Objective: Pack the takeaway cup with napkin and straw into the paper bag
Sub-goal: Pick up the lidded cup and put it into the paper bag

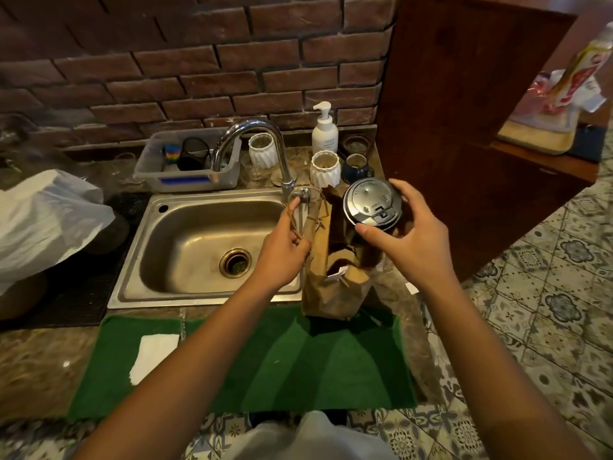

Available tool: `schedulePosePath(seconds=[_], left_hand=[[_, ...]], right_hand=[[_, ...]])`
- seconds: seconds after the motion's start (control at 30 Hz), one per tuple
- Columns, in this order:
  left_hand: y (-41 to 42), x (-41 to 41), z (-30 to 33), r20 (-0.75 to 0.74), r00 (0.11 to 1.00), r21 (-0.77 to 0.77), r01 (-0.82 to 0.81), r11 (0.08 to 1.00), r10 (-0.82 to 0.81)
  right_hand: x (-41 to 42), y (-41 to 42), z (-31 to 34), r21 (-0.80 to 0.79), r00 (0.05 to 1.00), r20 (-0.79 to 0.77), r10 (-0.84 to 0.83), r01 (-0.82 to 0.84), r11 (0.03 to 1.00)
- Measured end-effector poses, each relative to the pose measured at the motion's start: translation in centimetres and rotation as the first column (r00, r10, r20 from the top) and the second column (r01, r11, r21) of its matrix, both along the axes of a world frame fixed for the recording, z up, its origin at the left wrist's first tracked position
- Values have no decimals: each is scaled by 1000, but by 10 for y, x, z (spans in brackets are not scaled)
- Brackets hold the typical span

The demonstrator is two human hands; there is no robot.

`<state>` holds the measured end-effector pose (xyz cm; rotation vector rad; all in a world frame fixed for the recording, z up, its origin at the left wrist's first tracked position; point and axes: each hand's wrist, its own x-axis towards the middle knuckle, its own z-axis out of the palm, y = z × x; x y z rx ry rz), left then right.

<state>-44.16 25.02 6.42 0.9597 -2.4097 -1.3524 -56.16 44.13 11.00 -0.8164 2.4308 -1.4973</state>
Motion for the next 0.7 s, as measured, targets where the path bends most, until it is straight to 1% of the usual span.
schedulePosePath(seconds=[0.1, 0.2, 0.27, 0.37, 0.5, 0.57, 0.63, 0.7], left_hand=[[3, 4, -1, -6, 1000, 9, 3, 1000, -3], [4, 8, -4, -14, 1000, 36, -4, 999, 4], [5, 11, -6, -11, 1000, 37, -7, 999, 8], [9, 15, -7, -5, 1000, 43, -2, 999, 2], [19, 22, -13, -31, 999, 49, 13, 999, -11], [27, 25, -15, -41, 999, 48, 33, 998, -31], [33, 25, -15, -51, 998, 54, 39, 998, -36], [35, 25, -13, -52, 998, 25, 41, 999, -40]], right_hand=[[-11, -4, -8, 240, 981, -183, 60, -15, 971], [-16, -10, -8, 497, 905, -378, 194, 22, 867], [-17, -15, -11, 606, 854, -420, 307, 12, 795], [-18, -21, -20, 713, 810, -423, 407, 21, 701], [-24, -29, -25, 800, 808, -370, 458, 27, 599], [-25, -36, -26, 846, 812, -334, 478, 34, 533], [-26, -45, -26, 883, 824, -295, 483, 42, 467], [-26, -54, -29, 910, 844, -254, 473, 43, 413]])
